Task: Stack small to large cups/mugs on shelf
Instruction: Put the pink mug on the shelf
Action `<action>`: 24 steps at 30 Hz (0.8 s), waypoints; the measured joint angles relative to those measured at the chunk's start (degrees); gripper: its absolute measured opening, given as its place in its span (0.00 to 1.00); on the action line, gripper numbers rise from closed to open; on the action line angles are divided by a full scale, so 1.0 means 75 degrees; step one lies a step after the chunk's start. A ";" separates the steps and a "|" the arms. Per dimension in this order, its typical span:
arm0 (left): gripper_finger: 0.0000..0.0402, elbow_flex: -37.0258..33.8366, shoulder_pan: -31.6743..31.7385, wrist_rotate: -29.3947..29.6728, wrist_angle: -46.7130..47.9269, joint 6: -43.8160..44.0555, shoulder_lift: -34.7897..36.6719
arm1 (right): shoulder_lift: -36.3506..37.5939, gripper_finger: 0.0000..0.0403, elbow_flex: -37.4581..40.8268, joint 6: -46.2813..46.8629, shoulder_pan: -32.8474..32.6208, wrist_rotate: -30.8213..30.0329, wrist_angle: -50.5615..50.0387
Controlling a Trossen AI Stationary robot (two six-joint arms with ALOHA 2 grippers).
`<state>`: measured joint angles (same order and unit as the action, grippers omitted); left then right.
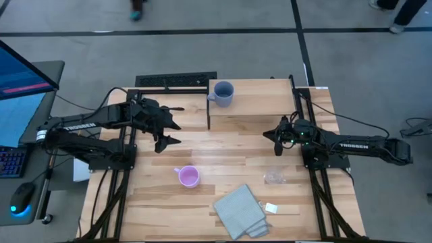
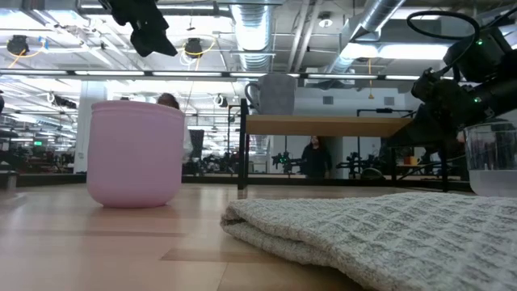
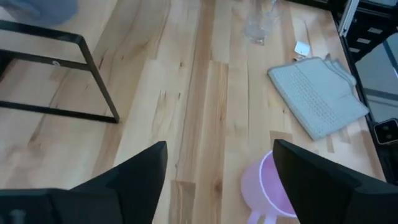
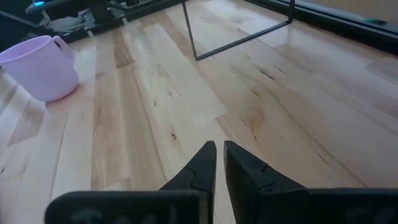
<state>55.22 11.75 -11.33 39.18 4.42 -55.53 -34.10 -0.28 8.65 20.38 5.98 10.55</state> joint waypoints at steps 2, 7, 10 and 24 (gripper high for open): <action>0.71 0.0000 0.0000 -0.0039 0.0001 0.0312 0.0001 | -0.0001 0.14 -0.0001 0.0097 0.0000 -0.0003 -0.0006; 0.71 0.0000 0.0000 0.0038 0.0000 0.1019 0.0003 | 0.0000 0.14 -0.0001 0.0104 0.0000 -0.0003 -0.0006; 0.71 0.0000 0.0000 0.0255 0.0000 0.1201 0.0003 | -0.0001 0.14 0.0001 0.0107 0.0000 -0.0003 -0.0006; 0.71 0.0001 -0.0363 -0.0226 0.0431 0.1358 -0.0026 | 0.0000 0.14 0.0000 -0.0002 -0.0006 -0.0006 -0.0009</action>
<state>55.23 9.02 -13.03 42.41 14.61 -55.73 -34.10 -0.28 8.63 20.34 5.93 10.48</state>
